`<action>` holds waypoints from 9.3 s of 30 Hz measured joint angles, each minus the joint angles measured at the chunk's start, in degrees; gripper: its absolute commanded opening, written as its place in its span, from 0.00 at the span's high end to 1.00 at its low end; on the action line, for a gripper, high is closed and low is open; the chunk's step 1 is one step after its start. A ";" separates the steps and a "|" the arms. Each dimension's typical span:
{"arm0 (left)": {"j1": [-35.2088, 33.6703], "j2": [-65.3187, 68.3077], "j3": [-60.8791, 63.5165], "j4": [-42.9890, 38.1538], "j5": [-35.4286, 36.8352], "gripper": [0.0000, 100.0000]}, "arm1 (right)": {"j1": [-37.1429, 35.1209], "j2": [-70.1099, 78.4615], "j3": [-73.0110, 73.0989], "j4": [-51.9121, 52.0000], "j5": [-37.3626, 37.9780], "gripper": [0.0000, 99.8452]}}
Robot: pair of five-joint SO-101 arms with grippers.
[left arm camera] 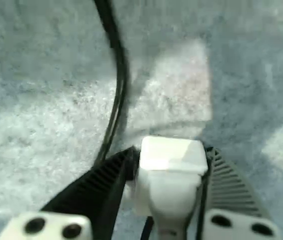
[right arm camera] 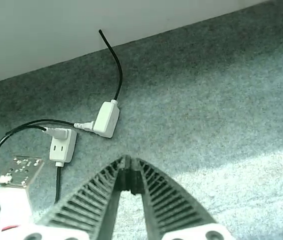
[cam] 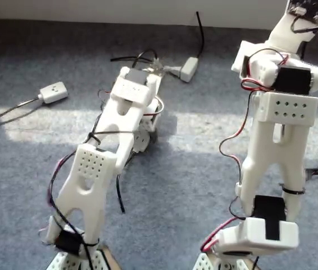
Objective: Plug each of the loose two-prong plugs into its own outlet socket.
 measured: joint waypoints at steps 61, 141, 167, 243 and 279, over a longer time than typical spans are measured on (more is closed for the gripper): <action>0.18 -12.31 4.75 -10.29 0.35 0.99 | 0.00 0.00 0.00 -0.18 0.00 0.99; -38.59 0.00 -21.27 -22.95 -52.66 0.80 | 0.00 0.00 0.00 -0.18 0.00 0.99; -35.87 2.20 -8.18 -25.49 -55.82 0.81 | 0.00 0.00 0.00 -0.18 0.00 0.99; 17.41 -7.30 -10.73 -1.76 -20.84 0.78 | 11.16 0.00 -3.52 -0.18 0.00 0.99; 18.81 2.46 -20.04 -0.26 -20.75 0.79 | 11.52 0.00 -3.52 -0.18 0.00 0.99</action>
